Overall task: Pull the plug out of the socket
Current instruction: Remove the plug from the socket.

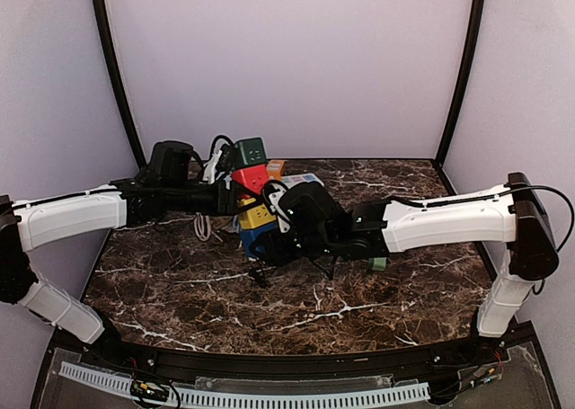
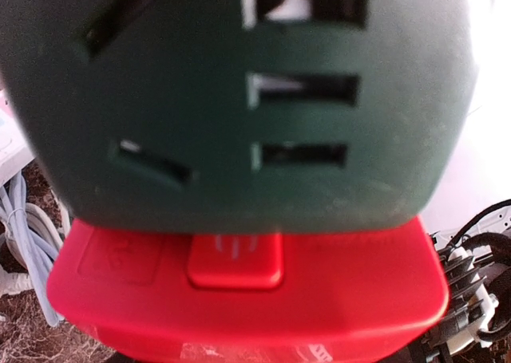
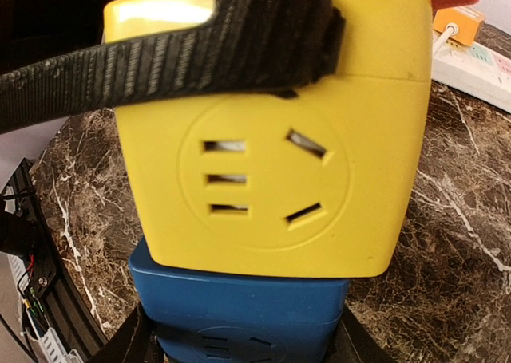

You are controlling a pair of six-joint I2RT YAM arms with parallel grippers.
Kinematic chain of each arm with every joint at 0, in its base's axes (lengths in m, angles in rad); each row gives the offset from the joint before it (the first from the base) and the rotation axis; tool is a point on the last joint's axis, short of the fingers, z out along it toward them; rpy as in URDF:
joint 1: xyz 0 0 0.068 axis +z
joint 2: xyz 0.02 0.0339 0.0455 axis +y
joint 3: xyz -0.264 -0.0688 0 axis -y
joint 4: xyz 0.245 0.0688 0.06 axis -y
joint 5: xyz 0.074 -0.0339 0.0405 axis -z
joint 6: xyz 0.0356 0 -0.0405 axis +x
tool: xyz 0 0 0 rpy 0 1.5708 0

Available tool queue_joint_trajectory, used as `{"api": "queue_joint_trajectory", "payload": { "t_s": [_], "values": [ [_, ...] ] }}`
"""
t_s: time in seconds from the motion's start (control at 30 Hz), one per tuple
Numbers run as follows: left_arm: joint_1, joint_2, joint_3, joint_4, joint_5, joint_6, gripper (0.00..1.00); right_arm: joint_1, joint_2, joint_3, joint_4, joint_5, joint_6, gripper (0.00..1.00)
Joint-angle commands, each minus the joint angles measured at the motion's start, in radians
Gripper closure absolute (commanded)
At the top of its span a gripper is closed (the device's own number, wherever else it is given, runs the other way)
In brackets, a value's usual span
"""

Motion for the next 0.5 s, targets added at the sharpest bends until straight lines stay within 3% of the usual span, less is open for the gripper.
{"api": "queue_joint_trajectory", "payload": {
  "t_s": [0.0, 0.47],
  "values": [
    [0.016, -0.086, 0.039, 0.061, -0.002, 0.068, 0.99, -0.049, -0.058, -0.033, -0.062, 0.034, 0.098, 1.0],
    [0.019, -0.074, 0.052, 0.046, 0.004, 0.075, 0.99, -0.03, -0.071, -0.046, -0.061, 0.045, -0.014, 1.0]
  ]
}}
